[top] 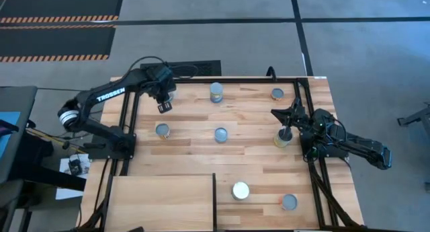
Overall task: Pick and place cans onto a shelf
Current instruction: Put the canned tomatoes on the shelf
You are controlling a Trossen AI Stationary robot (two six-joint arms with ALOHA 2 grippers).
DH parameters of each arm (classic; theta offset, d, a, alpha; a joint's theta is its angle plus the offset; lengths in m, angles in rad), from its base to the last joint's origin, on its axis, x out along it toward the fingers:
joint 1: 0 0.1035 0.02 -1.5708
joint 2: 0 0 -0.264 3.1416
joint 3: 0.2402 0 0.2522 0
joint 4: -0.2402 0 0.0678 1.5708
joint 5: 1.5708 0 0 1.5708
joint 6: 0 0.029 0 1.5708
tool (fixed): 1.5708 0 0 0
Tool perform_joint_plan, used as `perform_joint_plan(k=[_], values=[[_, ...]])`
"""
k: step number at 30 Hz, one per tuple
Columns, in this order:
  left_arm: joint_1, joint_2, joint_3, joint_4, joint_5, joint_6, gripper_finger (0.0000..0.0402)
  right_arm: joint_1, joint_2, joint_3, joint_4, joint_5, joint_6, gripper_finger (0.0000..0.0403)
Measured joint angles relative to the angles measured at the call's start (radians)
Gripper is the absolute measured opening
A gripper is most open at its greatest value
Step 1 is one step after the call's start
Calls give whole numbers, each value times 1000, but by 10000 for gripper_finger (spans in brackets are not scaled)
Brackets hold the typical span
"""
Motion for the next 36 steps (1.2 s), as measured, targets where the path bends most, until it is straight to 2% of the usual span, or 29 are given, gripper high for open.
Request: perform_joint_plan(k=[5, 11, 14, 21, 25, 36], values=[[1, 54, 2, 8, -111, 41, 140, 0, 0, 0, 0, 0, 0, 49], [0, 100, 2, 21, -122, 47, 181, 0, 0, 0, 0, 0, 0, 49], [2, 111, 2, 55, -162, 64, 185, 0, 0, 0, 0, 0, 0, 49], [48, 113, 2, 85, -157, 80, 176, 0, 0, 0, 0, 0, 0, 49], [78, 113, -4, 81, -117, 100, 171, 0, 0, 0, 0, 0, 0, 49], [132, 113, -5, 98, -90, 132, 169, 0, 0, 0, 0, 0, 0, 49]])
